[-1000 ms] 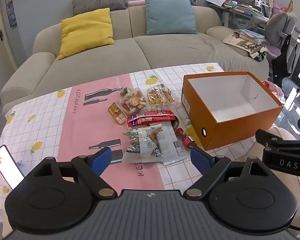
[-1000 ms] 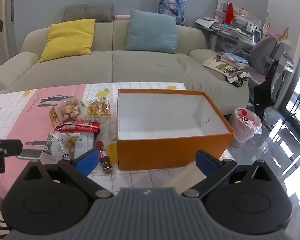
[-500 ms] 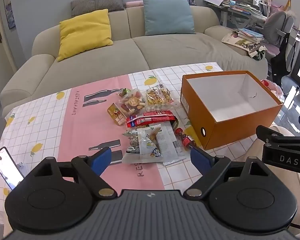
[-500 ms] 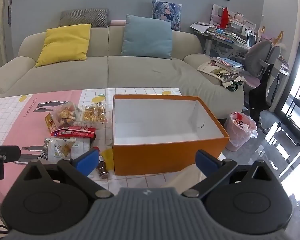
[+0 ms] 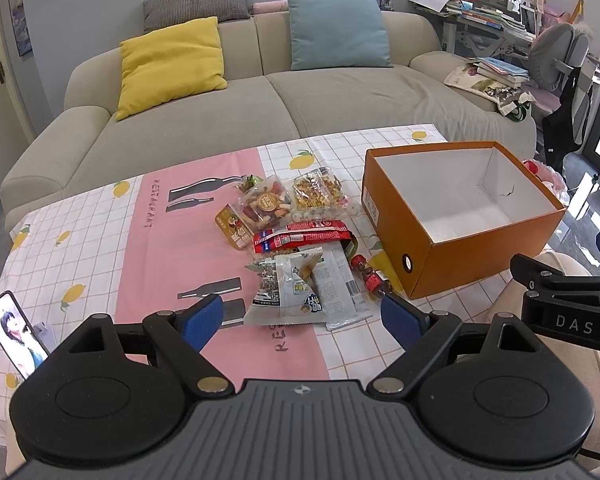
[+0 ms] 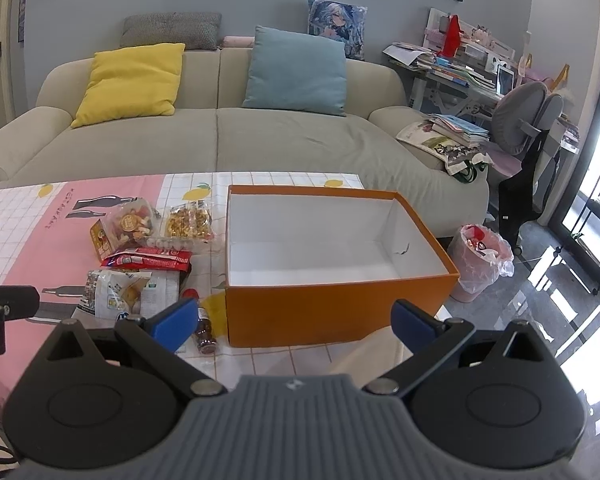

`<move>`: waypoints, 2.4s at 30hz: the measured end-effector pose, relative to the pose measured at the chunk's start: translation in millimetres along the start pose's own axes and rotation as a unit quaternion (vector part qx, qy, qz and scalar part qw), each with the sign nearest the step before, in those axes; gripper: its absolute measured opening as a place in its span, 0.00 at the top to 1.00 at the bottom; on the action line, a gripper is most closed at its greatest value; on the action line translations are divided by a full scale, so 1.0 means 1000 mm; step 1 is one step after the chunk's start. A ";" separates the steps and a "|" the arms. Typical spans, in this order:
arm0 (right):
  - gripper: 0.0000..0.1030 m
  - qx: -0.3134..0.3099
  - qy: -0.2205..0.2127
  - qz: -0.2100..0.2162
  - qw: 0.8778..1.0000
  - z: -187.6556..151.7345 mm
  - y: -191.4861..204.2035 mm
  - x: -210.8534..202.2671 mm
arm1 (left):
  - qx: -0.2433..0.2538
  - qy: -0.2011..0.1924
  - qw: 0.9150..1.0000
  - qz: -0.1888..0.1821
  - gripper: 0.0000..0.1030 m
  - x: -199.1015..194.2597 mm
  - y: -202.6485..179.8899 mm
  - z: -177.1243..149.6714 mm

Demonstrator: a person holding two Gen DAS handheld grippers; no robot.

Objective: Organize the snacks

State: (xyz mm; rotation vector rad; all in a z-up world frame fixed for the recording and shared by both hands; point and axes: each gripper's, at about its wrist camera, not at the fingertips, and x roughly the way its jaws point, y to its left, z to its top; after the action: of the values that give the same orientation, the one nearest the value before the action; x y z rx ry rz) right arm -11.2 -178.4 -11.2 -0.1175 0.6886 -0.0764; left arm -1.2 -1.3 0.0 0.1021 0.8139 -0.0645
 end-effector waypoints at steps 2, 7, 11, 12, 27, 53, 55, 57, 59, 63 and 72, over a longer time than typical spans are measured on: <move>0.03 0.000 0.001 0.000 1.000 -0.001 0.000 0.001 | -0.001 0.000 1.000 0.000 0.00 0.000 0.001 0.000; 0.03 0.000 0.002 0.000 1.000 0.000 0.000 0.001 | -0.001 0.000 1.000 -0.001 0.00 0.000 0.001 0.000; 0.03 0.000 0.002 0.000 1.000 0.000 0.000 0.001 | -0.001 0.000 1.000 0.000 0.00 0.000 0.001 0.000; 0.03 0.000 0.002 0.001 1.000 0.000 0.000 0.001 | -0.001 0.000 1.000 -0.001 0.00 0.000 0.001 0.000; 0.03 0.000 0.003 0.001 1.000 -0.001 0.000 0.002 | 0.010 -0.015 1.000 -0.003 0.00 -0.007 -0.004 0.001; 0.03 -0.001 0.014 0.001 1.000 -0.002 0.000 0.004 | 0.017 -0.027 0.999 -0.015 0.01 -0.008 -0.008 0.002; 0.03 -0.001 0.014 0.001 1.000 -0.002 0.000 0.004 | 0.017 -0.027 0.999 -0.015 0.01 -0.008 -0.008 0.001; 0.03 -0.001 0.015 0.001 1.000 -0.002 0.000 0.004 | 0.018 -0.027 0.999 -0.015 0.01 -0.008 -0.008 0.001; 0.03 -0.001 0.016 0.001 1.000 -0.003 0.000 0.005 | 0.018 -0.027 0.999 -0.015 0.01 -0.008 -0.008 0.001; 0.03 -0.002 0.018 0.002 1.000 -0.003 0.001 0.006 | 0.017 -0.026 0.999 -0.016 0.01 -0.008 -0.008 0.002; 0.03 0.008 0.017 0.053 0.998 -0.001 -0.002 0.012 | 0.024 -0.035 0.998 -0.042 0.29 -0.008 -0.012 -0.007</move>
State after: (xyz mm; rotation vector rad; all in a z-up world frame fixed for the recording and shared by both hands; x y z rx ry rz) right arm -2.4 -181.4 -19.2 -0.0634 0.7275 0.0172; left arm -12.8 -12.0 0.1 0.1108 0.7464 -0.1655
